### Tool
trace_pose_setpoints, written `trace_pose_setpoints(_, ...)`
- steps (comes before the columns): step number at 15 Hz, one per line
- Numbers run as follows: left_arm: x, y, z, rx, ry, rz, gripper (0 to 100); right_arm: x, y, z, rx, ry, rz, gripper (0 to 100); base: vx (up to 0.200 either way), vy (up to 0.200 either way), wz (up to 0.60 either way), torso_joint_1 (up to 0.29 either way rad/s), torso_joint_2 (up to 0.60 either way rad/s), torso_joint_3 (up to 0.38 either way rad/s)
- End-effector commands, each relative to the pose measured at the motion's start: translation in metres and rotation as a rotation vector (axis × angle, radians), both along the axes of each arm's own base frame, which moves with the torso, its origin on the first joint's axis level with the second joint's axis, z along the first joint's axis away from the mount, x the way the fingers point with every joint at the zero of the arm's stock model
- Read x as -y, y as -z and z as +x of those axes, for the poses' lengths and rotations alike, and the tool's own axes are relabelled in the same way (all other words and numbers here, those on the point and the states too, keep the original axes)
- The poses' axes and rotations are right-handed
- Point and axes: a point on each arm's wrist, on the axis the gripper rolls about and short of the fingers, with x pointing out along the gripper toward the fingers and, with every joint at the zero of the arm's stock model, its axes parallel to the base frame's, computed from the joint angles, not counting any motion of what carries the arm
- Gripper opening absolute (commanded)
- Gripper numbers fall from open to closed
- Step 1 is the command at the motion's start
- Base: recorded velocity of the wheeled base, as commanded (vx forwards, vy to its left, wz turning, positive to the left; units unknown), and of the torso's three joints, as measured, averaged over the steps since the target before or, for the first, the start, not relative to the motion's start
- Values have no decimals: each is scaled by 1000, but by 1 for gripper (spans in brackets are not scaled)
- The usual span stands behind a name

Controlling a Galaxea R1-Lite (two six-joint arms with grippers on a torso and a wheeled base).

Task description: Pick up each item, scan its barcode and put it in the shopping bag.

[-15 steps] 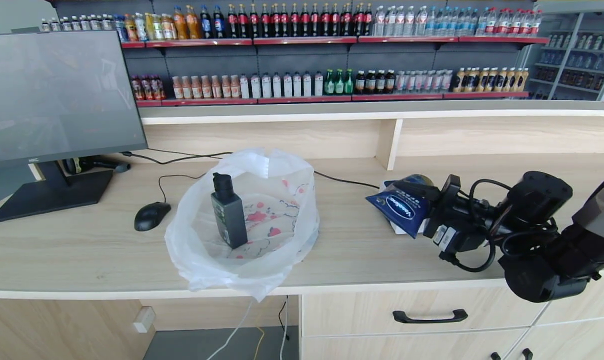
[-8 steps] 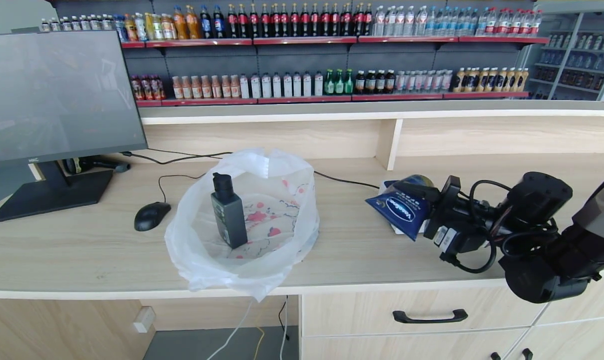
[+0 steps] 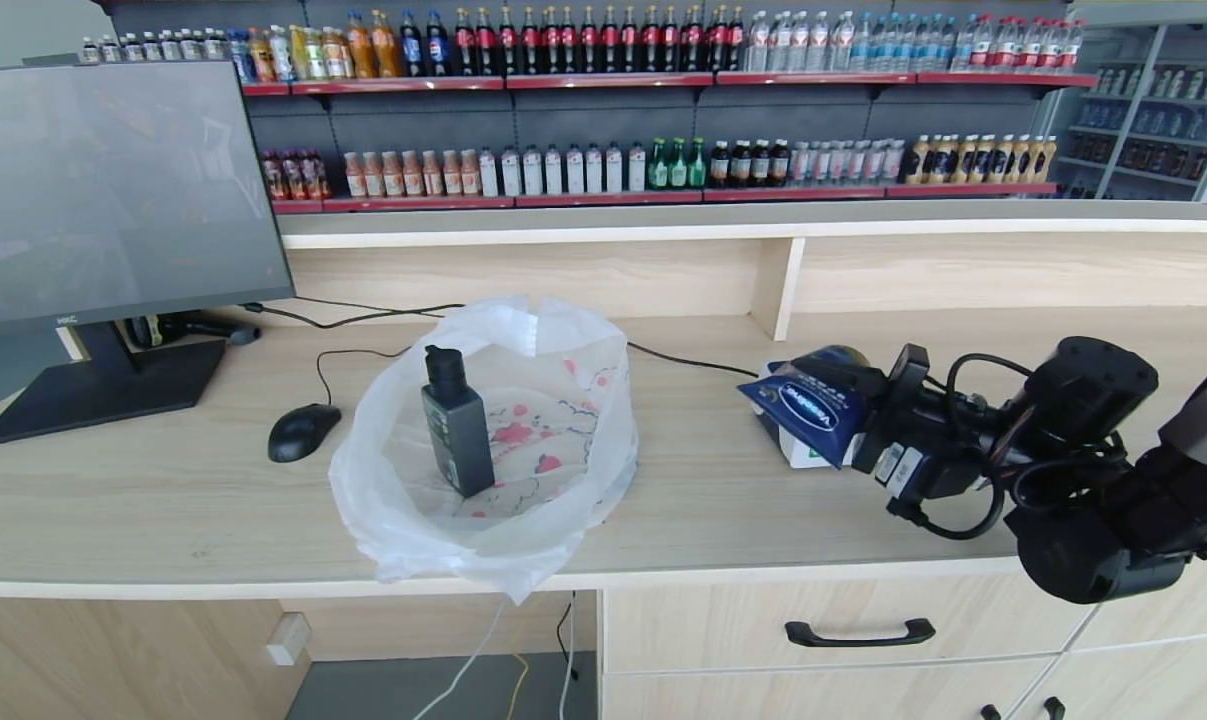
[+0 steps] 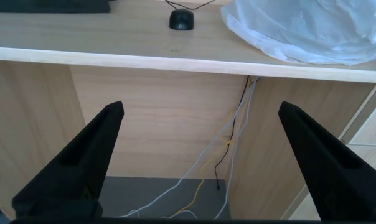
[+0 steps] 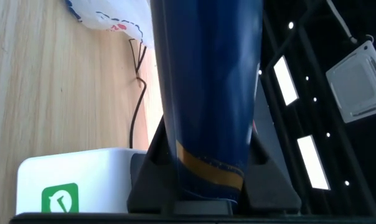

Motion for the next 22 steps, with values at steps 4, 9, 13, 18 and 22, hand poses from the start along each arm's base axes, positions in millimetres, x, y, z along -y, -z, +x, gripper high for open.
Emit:
trace_pose_setpoints(4, 0, 0, 0, 0, -1, 0, 100, 2, -49, -25, 62, -20, 65, 0, 0, 0, 0, 0, 0, 0)
trace_pose_setpoints(9, 0, 0, 0, 0, 0, 1, 100, 5, -86, -46, 63, -44, 149, 0, 0, 0, 0, 0, 0, 0)
trace_pose_setpoints(13, 0, 0, 0, 0, 0, 6, 100, -17, -106, -66, 28, -37, 283, 0, 0, 0, 0, 0, 0, 0)
trace_pose_setpoints(18, 0, 0, 0, 0, 0, 4, 100, -31, -114, -97, -191, -6, 562, 0, 0, 0, 0, 0, 0, 0)
trace_pose_setpoints(22, 0, 0, 0, 0, 0, 4, 100, -30, -67, -126, -626, 56, 773, 0, 0, 0, 0, 0, 0, 0)
